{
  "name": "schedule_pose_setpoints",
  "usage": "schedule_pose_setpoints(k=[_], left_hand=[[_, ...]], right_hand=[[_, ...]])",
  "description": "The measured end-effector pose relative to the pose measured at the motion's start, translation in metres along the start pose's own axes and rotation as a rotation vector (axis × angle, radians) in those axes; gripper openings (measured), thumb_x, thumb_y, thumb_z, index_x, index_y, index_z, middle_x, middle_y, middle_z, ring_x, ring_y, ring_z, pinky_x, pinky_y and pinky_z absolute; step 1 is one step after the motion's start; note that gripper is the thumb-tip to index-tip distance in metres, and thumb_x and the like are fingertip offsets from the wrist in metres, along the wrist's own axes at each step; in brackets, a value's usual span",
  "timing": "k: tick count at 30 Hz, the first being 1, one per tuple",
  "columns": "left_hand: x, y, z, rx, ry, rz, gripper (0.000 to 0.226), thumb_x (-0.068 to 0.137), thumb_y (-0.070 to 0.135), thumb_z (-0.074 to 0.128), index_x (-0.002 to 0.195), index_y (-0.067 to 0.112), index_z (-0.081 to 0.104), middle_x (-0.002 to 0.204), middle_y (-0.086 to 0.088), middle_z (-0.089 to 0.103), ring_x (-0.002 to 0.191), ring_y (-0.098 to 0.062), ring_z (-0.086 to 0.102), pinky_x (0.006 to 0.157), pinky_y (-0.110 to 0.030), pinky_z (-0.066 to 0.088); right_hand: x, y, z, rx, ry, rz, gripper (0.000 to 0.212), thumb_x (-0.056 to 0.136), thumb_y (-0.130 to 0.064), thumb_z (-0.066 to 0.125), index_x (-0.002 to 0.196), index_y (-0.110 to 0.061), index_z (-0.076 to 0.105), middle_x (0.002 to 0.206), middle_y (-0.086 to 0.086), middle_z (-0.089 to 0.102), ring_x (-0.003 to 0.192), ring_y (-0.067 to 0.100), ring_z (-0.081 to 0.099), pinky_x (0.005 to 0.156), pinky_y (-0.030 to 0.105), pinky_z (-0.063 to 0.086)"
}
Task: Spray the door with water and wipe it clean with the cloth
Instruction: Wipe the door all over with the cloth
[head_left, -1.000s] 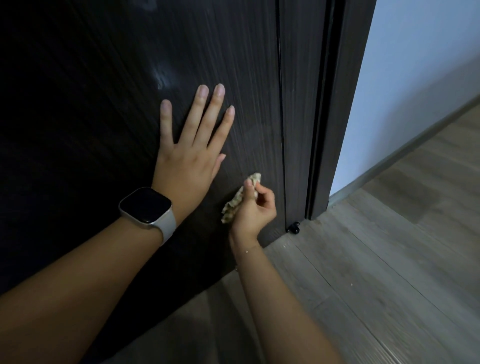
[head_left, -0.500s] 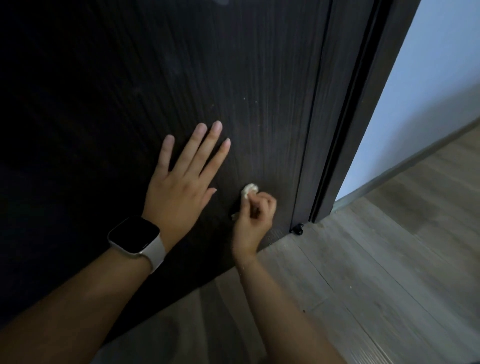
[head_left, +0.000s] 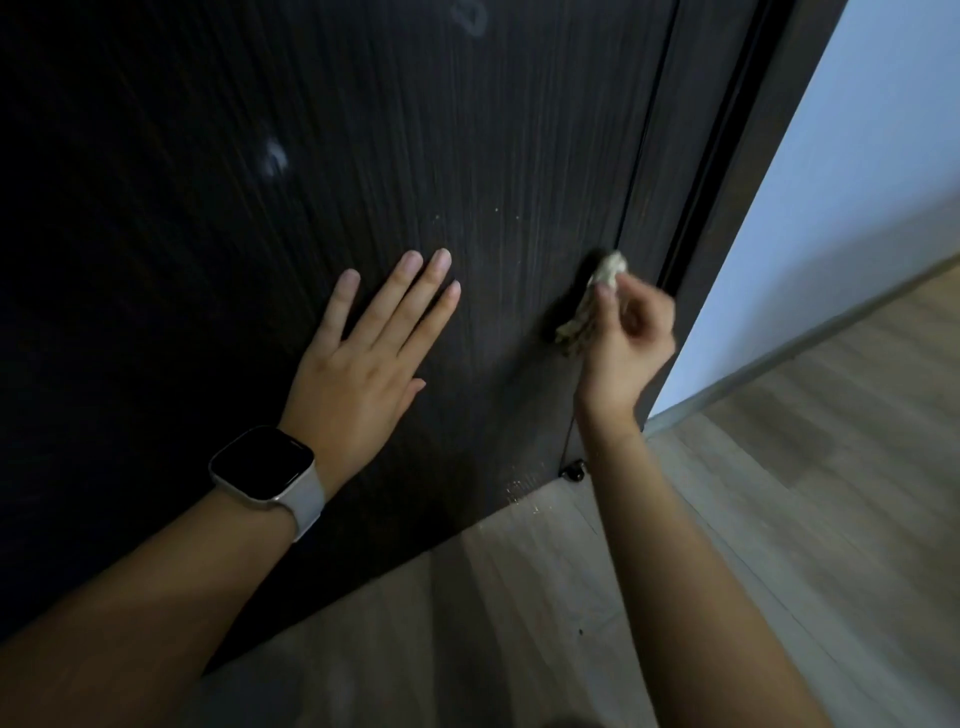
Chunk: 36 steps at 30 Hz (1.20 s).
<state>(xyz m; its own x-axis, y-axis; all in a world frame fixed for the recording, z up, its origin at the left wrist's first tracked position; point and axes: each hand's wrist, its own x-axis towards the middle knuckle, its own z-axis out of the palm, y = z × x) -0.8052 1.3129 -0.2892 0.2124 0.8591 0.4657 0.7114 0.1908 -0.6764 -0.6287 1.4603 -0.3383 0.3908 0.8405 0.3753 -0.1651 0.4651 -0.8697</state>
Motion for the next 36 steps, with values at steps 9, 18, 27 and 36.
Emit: schedule_pose_setpoints(k=[9,18,27,36], left_hand=[[0.000,0.001,0.001,-0.008,0.013,-0.011,0.094,0.092,0.046,0.054,0.158,0.010,-0.003,0.165,-0.009,-0.014,0.152,-0.025,-0.008,0.119,-0.050,-0.011],[0.001,-0.002,-0.008,-0.086,0.008,-0.031,0.093,0.092,0.043,0.057,0.158,0.010,0.001,0.165,-0.010,-0.010,0.152,-0.025,-0.006,0.120,-0.048,-0.009],[-0.019,-0.030,-0.027,-0.241,0.098,-0.214,0.088,0.086,0.032,0.070,0.156,0.011,0.021,0.165,-0.011,0.004,0.152,-0.027,0.002,0.121,-0.049,-0.004],[-0.042,-0.061,-0.024,-0.222,0.053,-0.340,0.104,0.082,0.044,0.072,0.158,0.012,0.009,0.164,-0.007,-0.012,0.152,-0.023,-0.009,0.122,-0.043,-0.007]], right_hand=[[-0.050,0.020,0.029,-0.118,-0.090,-0.237,0.012,0.084,0.007,0.064,0.084,-0.005,0.064,0.095,0.010,0.051,0.092,0.022,0.055,0.081,0.036,0.047],[-0.084,0.031,-0.020,-0.351,-0.549,-0.401,0.010,0.080,0.005,0.058,0.086,0.001,0.066,0.097,0.004,0.052,0.089,0.015,0.053,0.076,0.023,0.044],[0.021,-0.071,0.063,0.069,0.040,-0.148,0.016,0.086,-0.006,0.068,0.100,0.000,0.072,0.098,0.010,0.055,0.091,0.011,0.059,0.081,0.019,0.049],[-0.077,-0.088,0.088,0.057,-0.460,-0.515,0.022,0.081,0.014,0.067,0.096,-0.001,0.074,0.096,0.006,0.048,0.091,0.019,0.052,0.081,0.031,0.048]])
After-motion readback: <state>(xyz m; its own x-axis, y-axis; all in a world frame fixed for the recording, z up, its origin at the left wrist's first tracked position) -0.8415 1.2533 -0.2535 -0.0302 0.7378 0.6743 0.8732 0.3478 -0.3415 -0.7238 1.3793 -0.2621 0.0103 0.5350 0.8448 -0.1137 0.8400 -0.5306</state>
